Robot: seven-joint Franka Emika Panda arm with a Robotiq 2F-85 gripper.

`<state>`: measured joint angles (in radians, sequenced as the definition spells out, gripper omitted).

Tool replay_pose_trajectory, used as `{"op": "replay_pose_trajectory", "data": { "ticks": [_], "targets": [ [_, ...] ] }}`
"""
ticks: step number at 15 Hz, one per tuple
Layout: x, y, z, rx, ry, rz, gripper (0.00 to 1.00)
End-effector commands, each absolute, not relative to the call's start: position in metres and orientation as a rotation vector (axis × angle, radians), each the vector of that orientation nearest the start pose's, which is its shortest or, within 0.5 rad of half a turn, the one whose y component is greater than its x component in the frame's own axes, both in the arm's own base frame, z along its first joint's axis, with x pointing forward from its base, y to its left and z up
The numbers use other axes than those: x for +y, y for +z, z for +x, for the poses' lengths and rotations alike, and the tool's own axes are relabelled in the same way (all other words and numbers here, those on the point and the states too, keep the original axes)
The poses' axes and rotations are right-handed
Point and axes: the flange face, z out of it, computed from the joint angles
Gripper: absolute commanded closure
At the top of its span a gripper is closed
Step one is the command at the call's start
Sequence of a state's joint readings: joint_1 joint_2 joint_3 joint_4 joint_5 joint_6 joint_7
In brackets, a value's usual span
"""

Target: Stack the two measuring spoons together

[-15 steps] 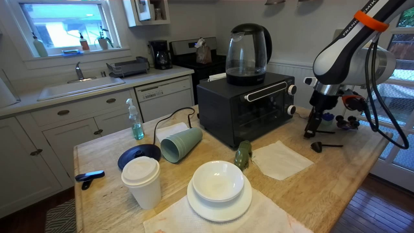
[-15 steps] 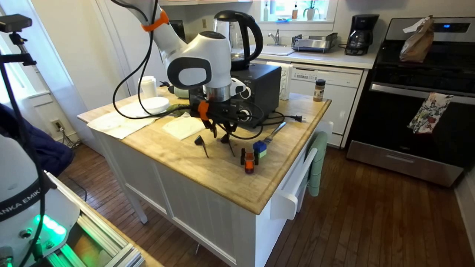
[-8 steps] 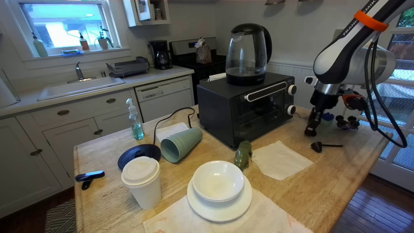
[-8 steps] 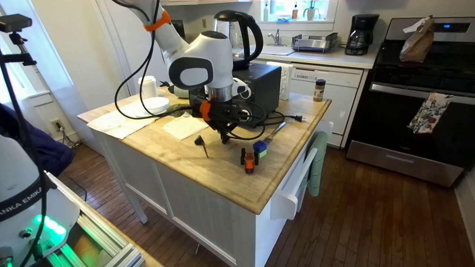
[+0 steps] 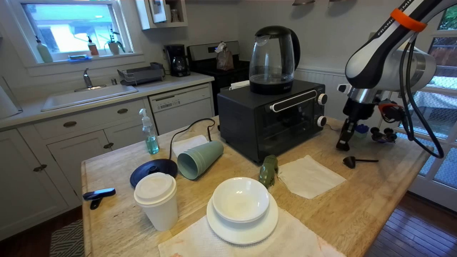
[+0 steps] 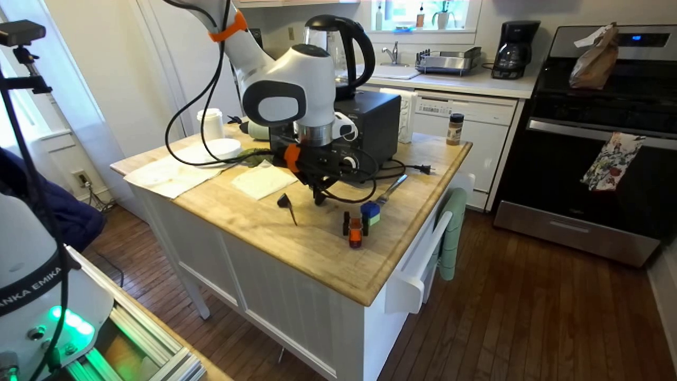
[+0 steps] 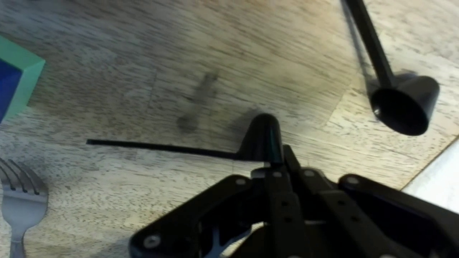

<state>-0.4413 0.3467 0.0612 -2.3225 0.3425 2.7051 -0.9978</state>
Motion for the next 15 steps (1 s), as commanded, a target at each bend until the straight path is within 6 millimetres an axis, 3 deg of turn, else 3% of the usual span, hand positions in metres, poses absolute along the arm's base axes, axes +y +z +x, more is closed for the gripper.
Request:
{"op": "replay_pose_trajectory", "data": {
  "ticks": [1, 7, 15],
  "targets": [
    [-0.207, 0.195, 0.483, -0.381, -0.182, -2.866, 0.99],
    [-0.207, 0.198, 0.473, -0.23, -0.087, -2.699, 0.99],
    [-0.209, 0.197, 0.469, -0.055, -0.028, -2.611, 0.99]
  ]
}}
